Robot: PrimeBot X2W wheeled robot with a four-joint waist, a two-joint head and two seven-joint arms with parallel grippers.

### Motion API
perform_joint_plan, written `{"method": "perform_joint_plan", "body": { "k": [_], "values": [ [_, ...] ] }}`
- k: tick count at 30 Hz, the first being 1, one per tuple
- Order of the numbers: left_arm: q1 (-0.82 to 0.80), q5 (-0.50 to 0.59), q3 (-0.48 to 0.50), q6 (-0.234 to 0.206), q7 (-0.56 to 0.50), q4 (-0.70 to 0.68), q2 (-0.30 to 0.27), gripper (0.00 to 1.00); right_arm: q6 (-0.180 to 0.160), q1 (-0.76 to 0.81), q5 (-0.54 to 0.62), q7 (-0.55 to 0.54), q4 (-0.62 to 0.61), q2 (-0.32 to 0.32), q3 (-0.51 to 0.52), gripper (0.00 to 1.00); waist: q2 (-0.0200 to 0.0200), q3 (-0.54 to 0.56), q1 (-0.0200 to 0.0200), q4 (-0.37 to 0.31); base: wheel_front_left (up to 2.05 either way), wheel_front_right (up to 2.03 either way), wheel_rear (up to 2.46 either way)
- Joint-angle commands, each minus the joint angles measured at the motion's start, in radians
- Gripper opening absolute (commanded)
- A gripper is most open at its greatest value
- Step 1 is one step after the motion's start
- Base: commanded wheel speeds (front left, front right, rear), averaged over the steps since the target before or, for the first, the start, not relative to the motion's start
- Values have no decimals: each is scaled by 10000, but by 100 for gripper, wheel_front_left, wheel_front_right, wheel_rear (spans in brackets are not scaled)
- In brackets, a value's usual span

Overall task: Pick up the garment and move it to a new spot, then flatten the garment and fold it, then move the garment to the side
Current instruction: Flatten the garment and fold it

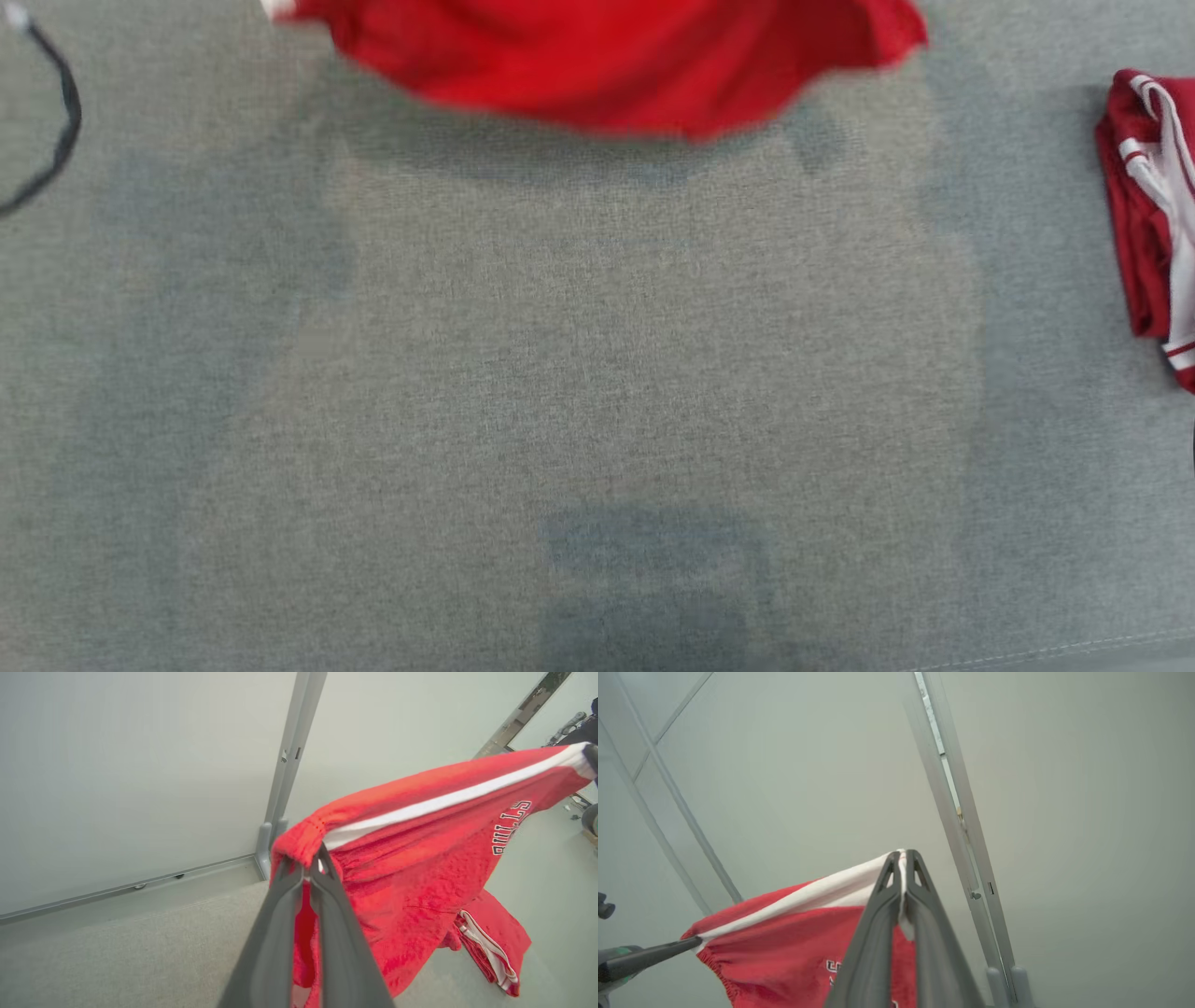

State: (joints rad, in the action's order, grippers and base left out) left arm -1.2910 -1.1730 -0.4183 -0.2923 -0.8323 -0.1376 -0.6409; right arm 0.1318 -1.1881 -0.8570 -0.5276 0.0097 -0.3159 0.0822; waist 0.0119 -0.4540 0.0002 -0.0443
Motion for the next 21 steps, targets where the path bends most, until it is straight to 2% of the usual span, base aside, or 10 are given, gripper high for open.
{"method": "perform_joint_plan", "body": {
  "k": [1,4,8,10,14,18,21],
  "values": [
    [-1115,806,-277,233,651,1123,560,0,-19,-1437,1120,631,880,725,168,0,-119,-2280,-2,350,0,0,0],
    [-2619,1974,-497,666,2309,2968,1445,0,-16,-3440,2706,1614,2381,1811,389,0,-119,-2794,-2,461,0,0,0],
    [-3572,2995,-724,1613,4719,4952,2312,0,-11,-5111,4125,3119,3975,2452,729,0,-119,-3352,-2,532,0,0,0],
    [-3613,3233,-960,2244,5522,5727,2608,0,-14,-5418,4134,3616,4641,2594,747,0,-119,-3596,-2,551,0,0,0],
    [-2831,3435,-1551,3409,6400,7099,2829,0,-8,-4411,3884,4087,5483,2647,-338,0,-119,-3543,-2,510,0,0,0],
    [-2371,3243,-1801,3875,6564,7739,2848,0,-8,-3580,3554,4301,5663,2602,-820,0,-119,-3438,-2,414,0,0,0],
    [-1679,3024,-2105,4125,6461,8048,2627,0,-10,-2439,3075,4317,5534,2407,-1358,0,-119,-3328,-2,285,0,0,0]
  ]
}}
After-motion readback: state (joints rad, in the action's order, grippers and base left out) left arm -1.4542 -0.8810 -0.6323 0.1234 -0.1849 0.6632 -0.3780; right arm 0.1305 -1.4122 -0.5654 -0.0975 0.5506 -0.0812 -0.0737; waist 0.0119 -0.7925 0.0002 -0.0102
